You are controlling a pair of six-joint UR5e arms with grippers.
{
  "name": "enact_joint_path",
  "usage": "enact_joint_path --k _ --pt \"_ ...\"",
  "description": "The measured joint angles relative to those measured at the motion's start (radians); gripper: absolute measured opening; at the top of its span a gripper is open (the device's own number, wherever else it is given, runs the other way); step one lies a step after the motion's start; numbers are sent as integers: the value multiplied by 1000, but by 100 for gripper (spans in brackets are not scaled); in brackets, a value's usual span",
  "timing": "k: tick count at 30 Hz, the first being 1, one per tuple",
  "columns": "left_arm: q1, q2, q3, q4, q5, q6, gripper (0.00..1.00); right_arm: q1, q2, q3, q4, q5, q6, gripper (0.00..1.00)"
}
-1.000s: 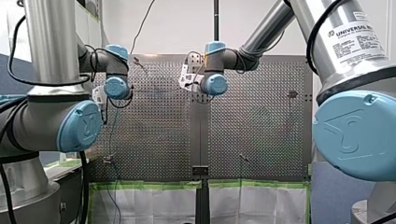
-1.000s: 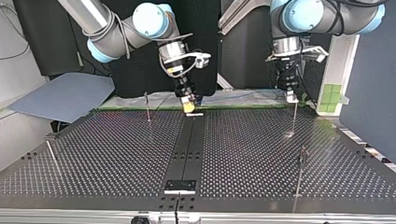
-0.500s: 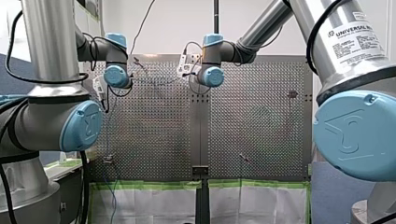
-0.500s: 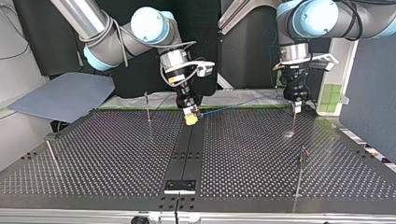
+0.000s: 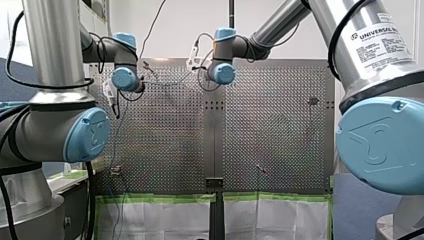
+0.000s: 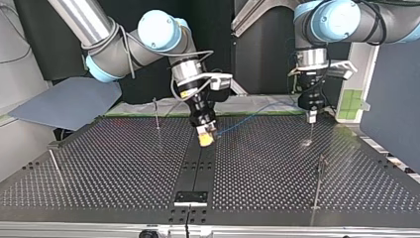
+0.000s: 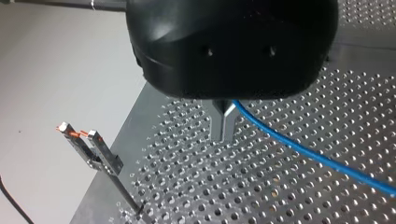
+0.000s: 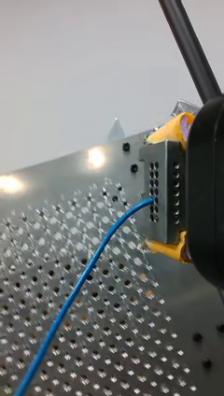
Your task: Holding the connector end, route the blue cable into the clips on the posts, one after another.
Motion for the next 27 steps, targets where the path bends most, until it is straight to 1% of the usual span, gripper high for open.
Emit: enact_joint_path --k 7,11,14,18,21,27 --pt "0 1 23 -15 6 -10 0 18 24 -48 11 4 5 0" --pt "5 2 38 -20 1 -25 0 28 50 -85 38 11 6 0" --pt "9 2 56 -21 -7 -38 0 32 61 -105 48 20 7 0" --pt "14 1 82 -22 -14 -57 0 36 68 -123 51 26 12 0" --pt "20 1 104 -22 -14 -81 0 40 71 -139 56 30 15 0" --pt "35 -4 131 -24 -12 -114 0 49 73 -173 81 34 17 0"
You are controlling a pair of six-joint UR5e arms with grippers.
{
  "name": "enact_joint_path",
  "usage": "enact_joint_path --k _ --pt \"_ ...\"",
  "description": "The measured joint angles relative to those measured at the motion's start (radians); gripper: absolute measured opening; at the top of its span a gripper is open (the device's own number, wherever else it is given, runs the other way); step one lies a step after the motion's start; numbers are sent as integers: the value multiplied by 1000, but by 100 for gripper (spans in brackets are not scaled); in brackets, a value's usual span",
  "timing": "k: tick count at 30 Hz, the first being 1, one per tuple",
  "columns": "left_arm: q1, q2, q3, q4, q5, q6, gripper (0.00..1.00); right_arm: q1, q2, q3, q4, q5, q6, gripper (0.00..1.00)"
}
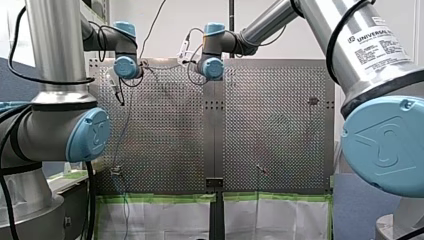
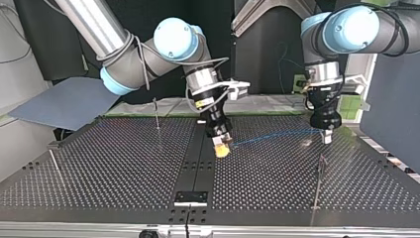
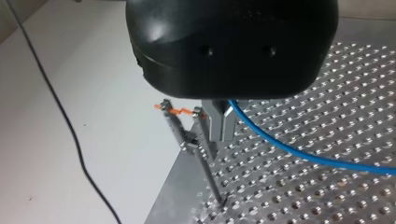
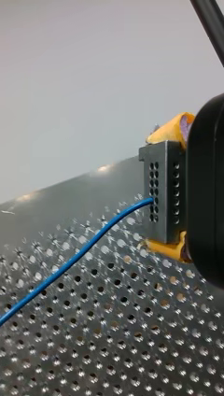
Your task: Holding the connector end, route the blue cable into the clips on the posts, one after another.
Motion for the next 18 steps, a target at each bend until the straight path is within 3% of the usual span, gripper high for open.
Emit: enact_joint_path --k 18 --pt "51 0 28 -2 25 -25 0 42 0 -66 64 14 -6 0"
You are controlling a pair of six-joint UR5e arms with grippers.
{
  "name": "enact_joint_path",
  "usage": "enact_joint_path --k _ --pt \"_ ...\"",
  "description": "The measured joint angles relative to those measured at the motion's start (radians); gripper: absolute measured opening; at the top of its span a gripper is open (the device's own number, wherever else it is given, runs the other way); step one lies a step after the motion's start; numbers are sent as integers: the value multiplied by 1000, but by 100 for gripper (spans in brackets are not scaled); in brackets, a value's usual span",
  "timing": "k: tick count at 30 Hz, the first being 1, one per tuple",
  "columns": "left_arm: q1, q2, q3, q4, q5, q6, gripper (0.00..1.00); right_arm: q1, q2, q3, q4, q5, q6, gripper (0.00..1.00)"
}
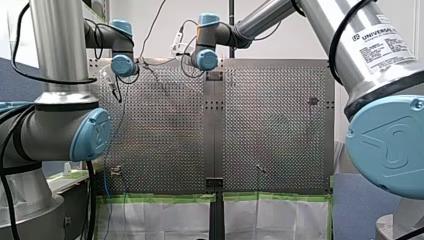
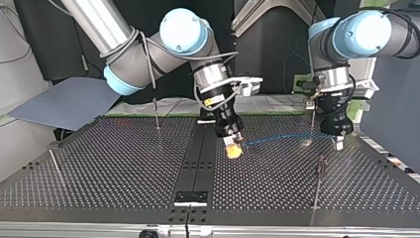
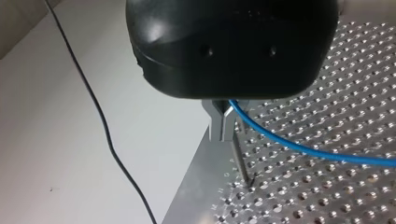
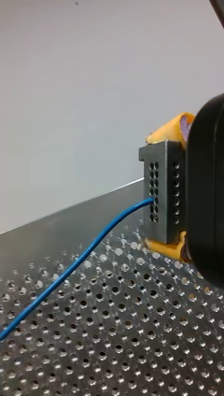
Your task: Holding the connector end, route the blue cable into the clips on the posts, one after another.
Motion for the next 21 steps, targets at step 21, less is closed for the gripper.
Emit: enact_joint_path --k 21 --pt "60 -39 16 9 119 -5 0 -3 -5 -20 45 1 4 0"
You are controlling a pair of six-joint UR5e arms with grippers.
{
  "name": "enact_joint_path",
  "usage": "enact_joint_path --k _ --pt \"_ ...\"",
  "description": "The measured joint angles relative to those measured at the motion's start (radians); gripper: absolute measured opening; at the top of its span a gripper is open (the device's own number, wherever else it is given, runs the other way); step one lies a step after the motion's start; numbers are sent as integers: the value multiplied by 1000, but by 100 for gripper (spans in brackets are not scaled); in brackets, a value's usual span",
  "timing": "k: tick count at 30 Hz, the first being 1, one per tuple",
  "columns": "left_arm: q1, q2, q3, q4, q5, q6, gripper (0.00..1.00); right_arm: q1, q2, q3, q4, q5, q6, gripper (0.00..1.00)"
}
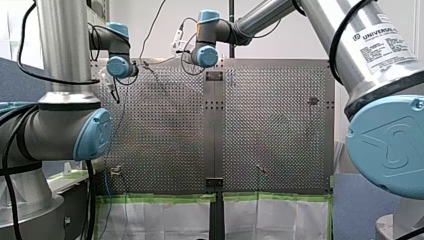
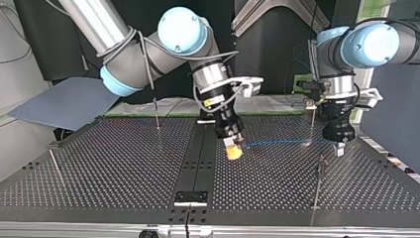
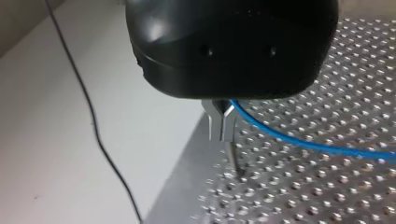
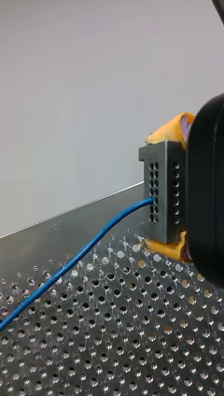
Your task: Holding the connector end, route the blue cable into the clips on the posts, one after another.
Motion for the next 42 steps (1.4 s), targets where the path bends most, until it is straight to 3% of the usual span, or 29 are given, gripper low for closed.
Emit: enact_joint_path --k 6,26,33,42 --pt "18 0 5 11 24 7 0 -8 0 -7 13 -1 0 0" --pt "84 8 18 73 129 -55 0 -28 2 -17 33 -3 -3 0" --pt "98 -12 27 110 180 -92 0 -28 2 -17 39 -4 -6 0" --pt "99 -43 50 119 198 -100 0 -30 2 -17 50 -3 -10 0"
